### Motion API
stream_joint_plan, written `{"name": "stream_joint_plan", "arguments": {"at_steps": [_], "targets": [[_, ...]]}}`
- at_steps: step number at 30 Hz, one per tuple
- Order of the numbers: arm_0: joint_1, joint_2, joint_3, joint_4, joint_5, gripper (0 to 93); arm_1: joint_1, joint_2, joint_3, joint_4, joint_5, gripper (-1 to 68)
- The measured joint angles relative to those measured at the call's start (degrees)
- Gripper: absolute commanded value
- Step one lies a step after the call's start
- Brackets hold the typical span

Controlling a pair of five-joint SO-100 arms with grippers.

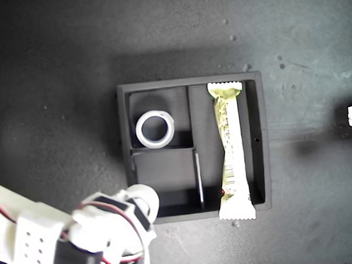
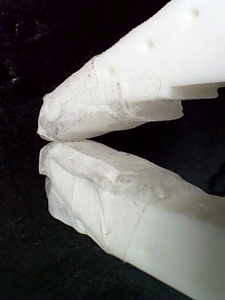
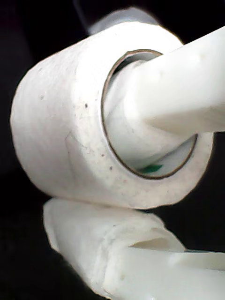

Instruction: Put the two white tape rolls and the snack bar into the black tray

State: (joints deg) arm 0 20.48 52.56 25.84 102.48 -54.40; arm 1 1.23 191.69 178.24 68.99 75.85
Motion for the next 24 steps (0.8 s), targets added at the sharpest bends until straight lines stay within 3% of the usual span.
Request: {"name": "stream_joint_plan", "arguments": {"at_steps": [5,17,24], "targets": [[-1.67,-6.5,-12.3,1.49,0.35,0.0,-0.18,0.0,0.0,0.0,0.0,-0.2],[-1.93,-7.21,-11.51,1.49,0.62,0.2,-1.14,0.0,0.0,0.35,0.0,-0.2],[-3.08,-7.12,-10.46,1.49,-0.09,12.0,-1.14,0.0,0.09,0.35,0.0,-0.2]]}}
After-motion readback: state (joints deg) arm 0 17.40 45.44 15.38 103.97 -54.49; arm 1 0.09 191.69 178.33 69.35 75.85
